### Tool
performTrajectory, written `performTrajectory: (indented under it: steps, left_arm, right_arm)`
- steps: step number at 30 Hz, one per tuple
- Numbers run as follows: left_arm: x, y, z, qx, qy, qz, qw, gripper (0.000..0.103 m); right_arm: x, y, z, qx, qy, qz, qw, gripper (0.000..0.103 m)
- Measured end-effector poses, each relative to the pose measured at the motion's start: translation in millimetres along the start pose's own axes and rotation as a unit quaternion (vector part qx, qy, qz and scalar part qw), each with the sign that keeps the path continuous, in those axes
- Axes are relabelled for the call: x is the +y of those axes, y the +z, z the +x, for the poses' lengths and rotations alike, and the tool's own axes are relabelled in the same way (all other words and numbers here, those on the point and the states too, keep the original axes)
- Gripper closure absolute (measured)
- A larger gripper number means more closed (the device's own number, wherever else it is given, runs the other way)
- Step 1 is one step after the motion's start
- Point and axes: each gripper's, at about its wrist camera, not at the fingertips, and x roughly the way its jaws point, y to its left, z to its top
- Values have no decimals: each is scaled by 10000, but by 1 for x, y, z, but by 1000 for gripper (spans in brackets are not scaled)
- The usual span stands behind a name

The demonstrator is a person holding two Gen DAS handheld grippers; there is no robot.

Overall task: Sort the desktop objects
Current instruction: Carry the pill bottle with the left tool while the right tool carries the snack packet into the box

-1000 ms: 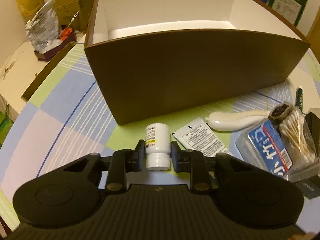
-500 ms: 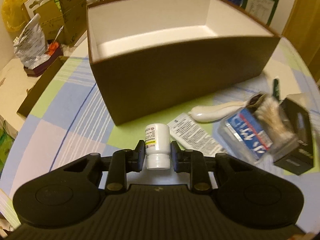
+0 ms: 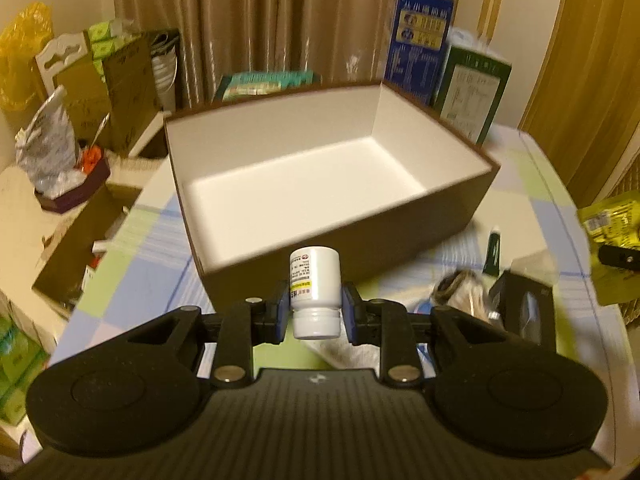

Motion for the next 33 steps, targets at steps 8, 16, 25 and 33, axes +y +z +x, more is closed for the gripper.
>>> performTrajectory:
  steps: [8, 16, 25, 33]
  left_arm:
    - [15, 33, 2, -234, 33, -75, 9997, 81]
    - [32, 60, 23, -266, 115, -169, 9994, 81]
    - [44, 79, 63, -50, 143, -288, 9995, 81]
    - [52, 81, 107, 386, 211, -316, 9985, 81]
  right_arm:
    - [39, 41, 28, -79, 540, -317, 9980, 84]
    - [84, 81, 81, -121, 1018, -671, 9925, 84]
    - [111, 98, 164, 462, 1010, -1003, 9887, 84]
    - [107, 99, 212, 821, 417, -1315, 9870, 84]
